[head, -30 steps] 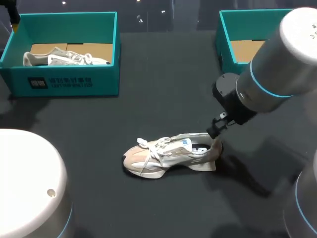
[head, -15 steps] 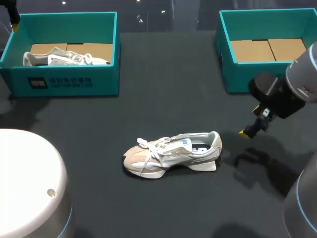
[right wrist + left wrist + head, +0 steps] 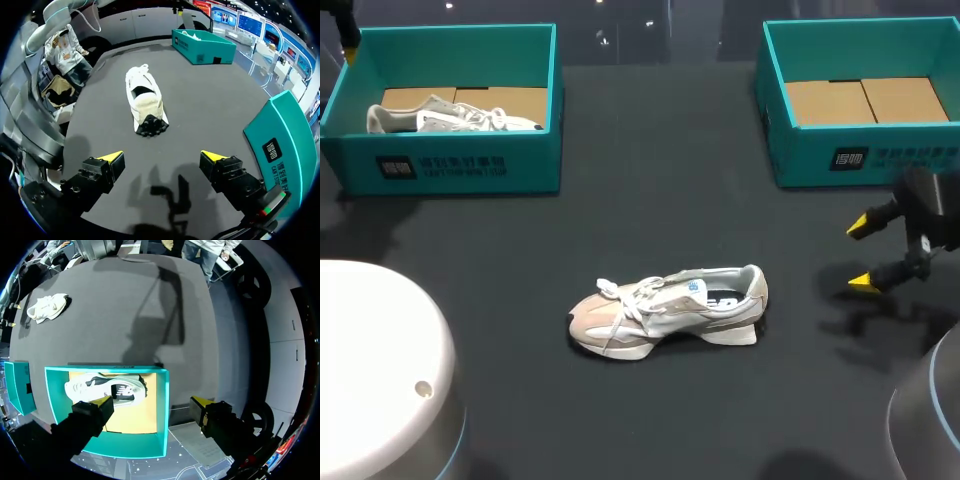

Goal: Take the shoe out of the shoebox, open the shoe tongue, remove and reinsert the insole, then place the shoe into the shoebox

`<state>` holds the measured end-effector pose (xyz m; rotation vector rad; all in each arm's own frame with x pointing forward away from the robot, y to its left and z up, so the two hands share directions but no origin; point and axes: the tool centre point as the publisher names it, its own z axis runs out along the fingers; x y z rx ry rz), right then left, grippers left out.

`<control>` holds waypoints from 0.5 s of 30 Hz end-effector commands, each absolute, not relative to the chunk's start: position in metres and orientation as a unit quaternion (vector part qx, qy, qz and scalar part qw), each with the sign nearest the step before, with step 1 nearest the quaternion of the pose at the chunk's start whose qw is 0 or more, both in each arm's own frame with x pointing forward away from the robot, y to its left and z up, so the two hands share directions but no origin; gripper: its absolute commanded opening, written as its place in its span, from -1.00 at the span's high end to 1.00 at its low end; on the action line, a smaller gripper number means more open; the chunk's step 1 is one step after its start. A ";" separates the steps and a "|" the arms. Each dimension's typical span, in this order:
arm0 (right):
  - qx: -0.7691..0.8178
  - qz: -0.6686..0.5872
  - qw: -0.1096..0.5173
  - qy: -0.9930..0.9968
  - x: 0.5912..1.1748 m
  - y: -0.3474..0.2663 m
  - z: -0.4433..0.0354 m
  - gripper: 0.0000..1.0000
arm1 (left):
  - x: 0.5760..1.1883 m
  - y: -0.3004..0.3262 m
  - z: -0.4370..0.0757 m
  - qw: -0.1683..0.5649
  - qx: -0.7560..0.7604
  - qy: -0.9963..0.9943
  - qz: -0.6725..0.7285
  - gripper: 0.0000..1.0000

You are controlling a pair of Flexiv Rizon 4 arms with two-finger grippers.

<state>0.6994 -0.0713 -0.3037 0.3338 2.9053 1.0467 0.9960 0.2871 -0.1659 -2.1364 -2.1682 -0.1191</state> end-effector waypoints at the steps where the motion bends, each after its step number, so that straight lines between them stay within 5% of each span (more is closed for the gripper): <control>1: 0.077 0.650 0.062 0.753 0.694 -0.073 -0.319 -1.00 | 0.995 0.287 -0.166 0.048 -0.701 -0.711 -0.040 -1.00; 15: 0.063 0.647 0.083 0.755 0.694 -0.072 -0.324 -1.00 | 0.995 0.287 -0.166 0.048 -0.701 -0.711 -0.040 -1.00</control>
